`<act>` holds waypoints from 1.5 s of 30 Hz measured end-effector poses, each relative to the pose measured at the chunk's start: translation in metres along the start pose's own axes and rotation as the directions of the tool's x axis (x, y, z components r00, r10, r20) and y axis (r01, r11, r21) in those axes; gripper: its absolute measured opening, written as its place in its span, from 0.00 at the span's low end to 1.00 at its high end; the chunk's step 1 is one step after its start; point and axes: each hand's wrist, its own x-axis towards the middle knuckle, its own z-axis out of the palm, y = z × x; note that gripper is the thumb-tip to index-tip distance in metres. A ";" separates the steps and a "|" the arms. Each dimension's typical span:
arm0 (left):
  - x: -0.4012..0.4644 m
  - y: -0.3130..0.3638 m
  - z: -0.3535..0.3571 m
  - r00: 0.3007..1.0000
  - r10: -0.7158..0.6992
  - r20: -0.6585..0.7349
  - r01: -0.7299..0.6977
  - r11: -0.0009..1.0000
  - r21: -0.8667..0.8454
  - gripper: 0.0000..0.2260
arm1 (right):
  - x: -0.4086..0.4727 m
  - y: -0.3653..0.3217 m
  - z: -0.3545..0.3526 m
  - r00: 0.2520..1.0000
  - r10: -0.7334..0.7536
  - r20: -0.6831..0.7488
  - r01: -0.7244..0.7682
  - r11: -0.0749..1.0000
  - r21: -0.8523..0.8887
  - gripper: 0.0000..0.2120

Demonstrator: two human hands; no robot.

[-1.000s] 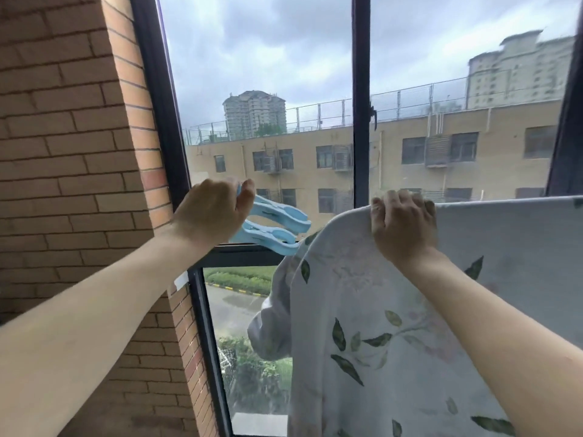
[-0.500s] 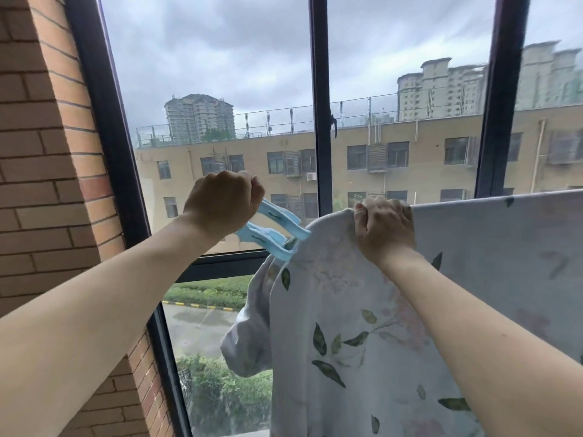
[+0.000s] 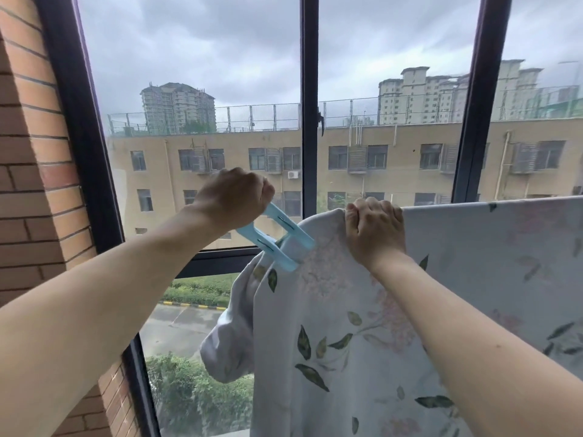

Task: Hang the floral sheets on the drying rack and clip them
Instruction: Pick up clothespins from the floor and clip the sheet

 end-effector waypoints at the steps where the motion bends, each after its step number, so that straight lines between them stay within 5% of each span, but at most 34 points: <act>1: 0.001 0.001 0.004 1.000 -0.007 -0.015 0.007 1.000 -0.002 0.20 | 0.002 0.002 0.000 1.000 -0.008 -0.003 0.007 1.000 -0.014 0.21; 21: -0.002 0.000 0.009 0.999 0.051 0.007 -0.050 0.990 -0.134 0.20 | 0.005 -0.006 0.003 0.992 0.124 -0.004 -0.124 0.991 -0.049 0.19; 29: 0.000 0.014 0.007 0.972 0.064 0.228 -0.007 0.971 -0.240 0.14 | 0.006 0.004 0.000 0.990 0.137 0.017 -0.136 0.990 -0.027 0.15; 32: 0.004 0.010 0.010 0.948 0.093 0.303 -0.015 0.968 -0.250 0.24 | 0.008 0.003 -0.001 0.989 0.141 0.049 -0.139 0.990 -0.035 0.18; 36: -0.005 0.005 0.010 0.946 0.030 0.324 0.128 0.882 -0.453 0.24 | 0.006 -0.004 -0.005 0.985 0.145 0.090 -0.141 0.989 -0.053 0.20; 41: -0.009 0.000 0.007 0.940 0.087 0.329 0.128 0.806 -0.578 0.21 | 0.010 -0.012 -0.016 0.948 0.247 0.200 -0.254 0.967 0.012 0.17; 45: -0.013 -0.005 0.002 0.940 0.133 0.315 0.107 0.761 -0.640 0.21 | -0.004 -0.021 -0.025 0.948 0.290 0.128 -0.302 0.950 0.082 0.18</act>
